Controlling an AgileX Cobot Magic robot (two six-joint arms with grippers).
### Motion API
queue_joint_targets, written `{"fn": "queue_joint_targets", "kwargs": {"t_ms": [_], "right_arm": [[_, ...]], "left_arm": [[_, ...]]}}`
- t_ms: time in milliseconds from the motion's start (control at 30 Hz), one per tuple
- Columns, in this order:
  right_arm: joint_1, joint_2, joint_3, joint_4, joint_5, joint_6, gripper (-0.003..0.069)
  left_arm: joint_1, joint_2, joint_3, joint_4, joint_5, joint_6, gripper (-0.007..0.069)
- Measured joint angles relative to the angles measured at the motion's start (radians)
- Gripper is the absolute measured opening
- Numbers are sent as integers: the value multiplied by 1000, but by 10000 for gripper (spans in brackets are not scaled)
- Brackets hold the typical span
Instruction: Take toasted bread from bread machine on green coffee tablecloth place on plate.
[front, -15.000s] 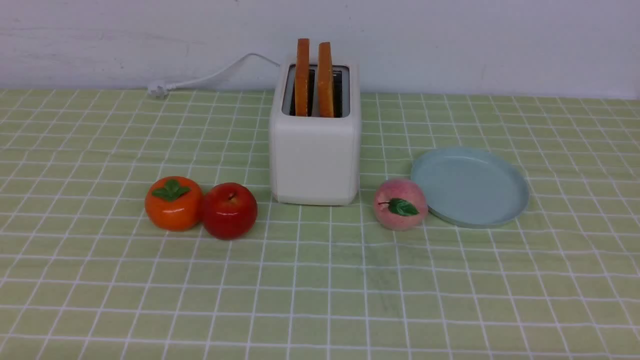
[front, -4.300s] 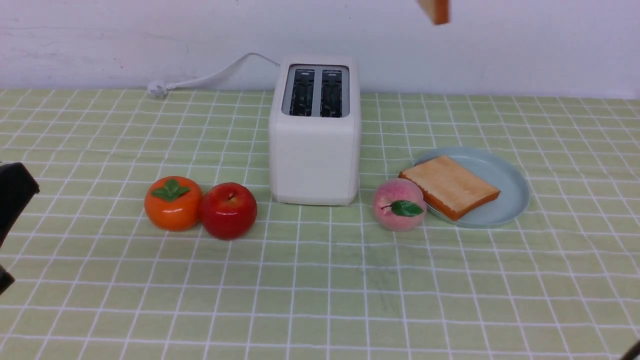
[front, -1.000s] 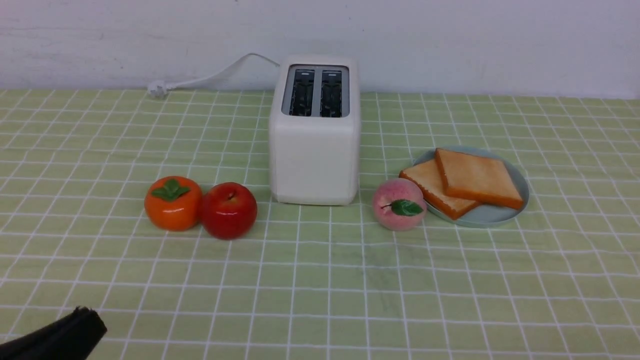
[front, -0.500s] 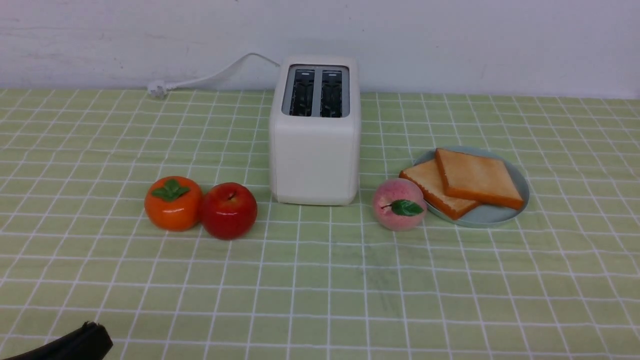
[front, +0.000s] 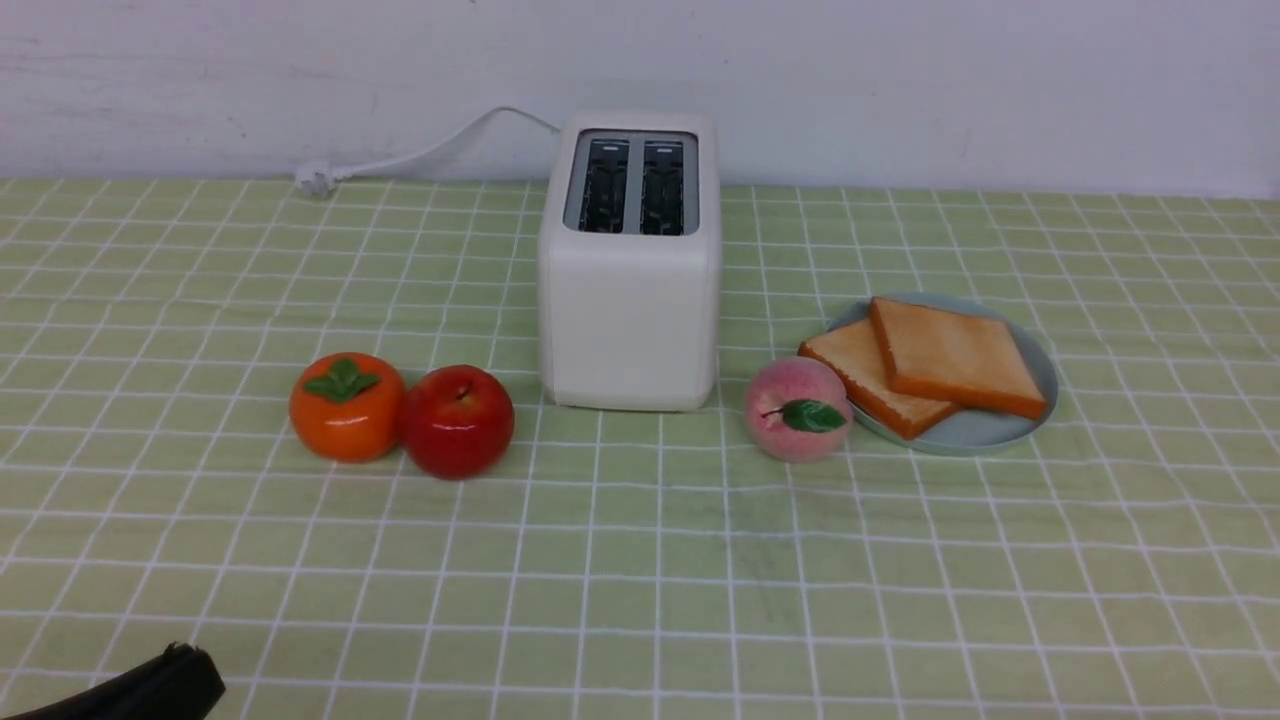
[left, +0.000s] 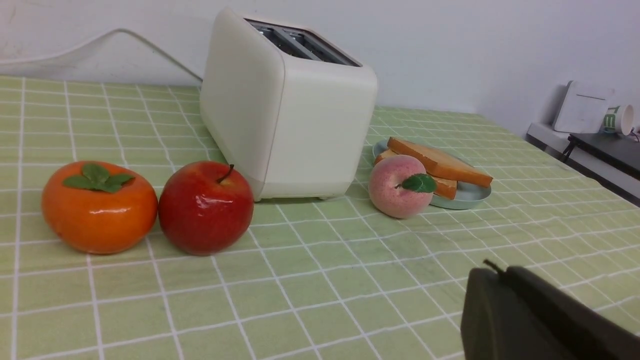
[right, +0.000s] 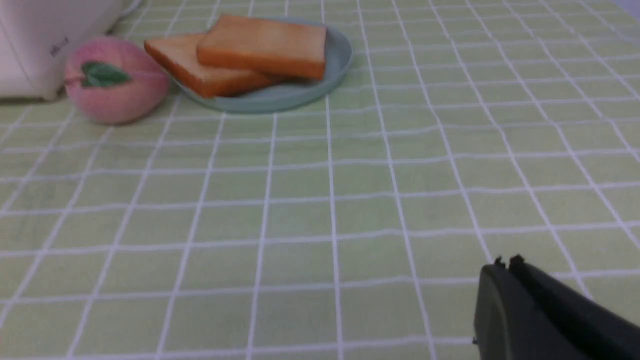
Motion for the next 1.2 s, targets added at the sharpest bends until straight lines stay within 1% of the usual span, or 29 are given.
{"fn": "queue_joint_targets", "kwargs": {"t_ms": [1067, 1200], "right_arm": [[0, -5, 10, 7, -11, 1, -6], [0, -5, 10, 7, -11, 1, -2]], "left_arm": [[0, 0, 0, 4, 3, 0, 22], [0, 0, 0, 1, -51, 9, 5]]}}
